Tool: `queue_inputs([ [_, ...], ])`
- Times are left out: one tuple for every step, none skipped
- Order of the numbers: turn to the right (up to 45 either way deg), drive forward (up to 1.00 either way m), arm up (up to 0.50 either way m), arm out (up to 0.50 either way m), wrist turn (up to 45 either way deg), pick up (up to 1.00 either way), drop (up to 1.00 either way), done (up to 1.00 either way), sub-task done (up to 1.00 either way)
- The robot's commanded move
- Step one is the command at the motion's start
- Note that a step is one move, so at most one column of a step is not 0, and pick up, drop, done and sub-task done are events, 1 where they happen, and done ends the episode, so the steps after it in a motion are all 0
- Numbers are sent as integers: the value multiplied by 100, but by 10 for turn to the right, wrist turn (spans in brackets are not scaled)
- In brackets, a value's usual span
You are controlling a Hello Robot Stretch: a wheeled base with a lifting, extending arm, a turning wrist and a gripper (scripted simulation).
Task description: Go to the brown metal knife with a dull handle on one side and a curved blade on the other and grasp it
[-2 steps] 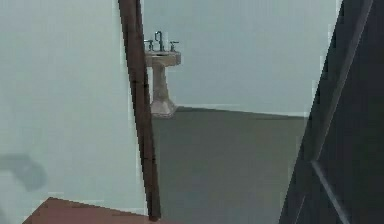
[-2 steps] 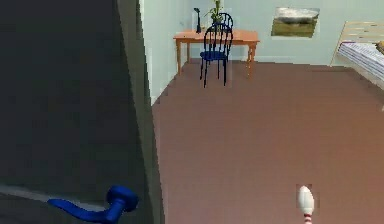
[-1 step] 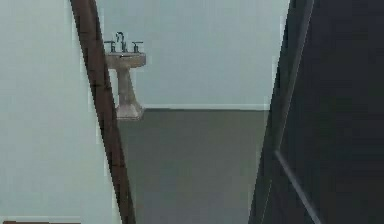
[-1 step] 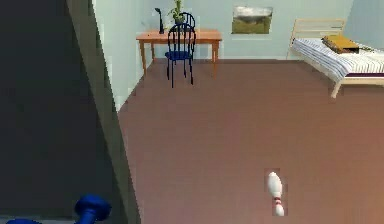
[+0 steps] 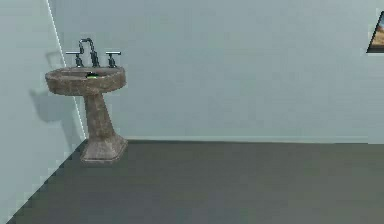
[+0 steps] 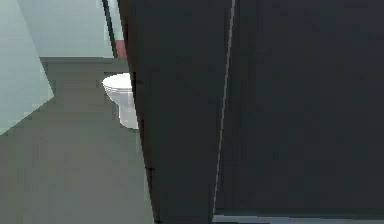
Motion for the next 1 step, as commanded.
queue_inputs([
  [60, 0, 0, 0, 0, 0, 0, 0, 0],
])
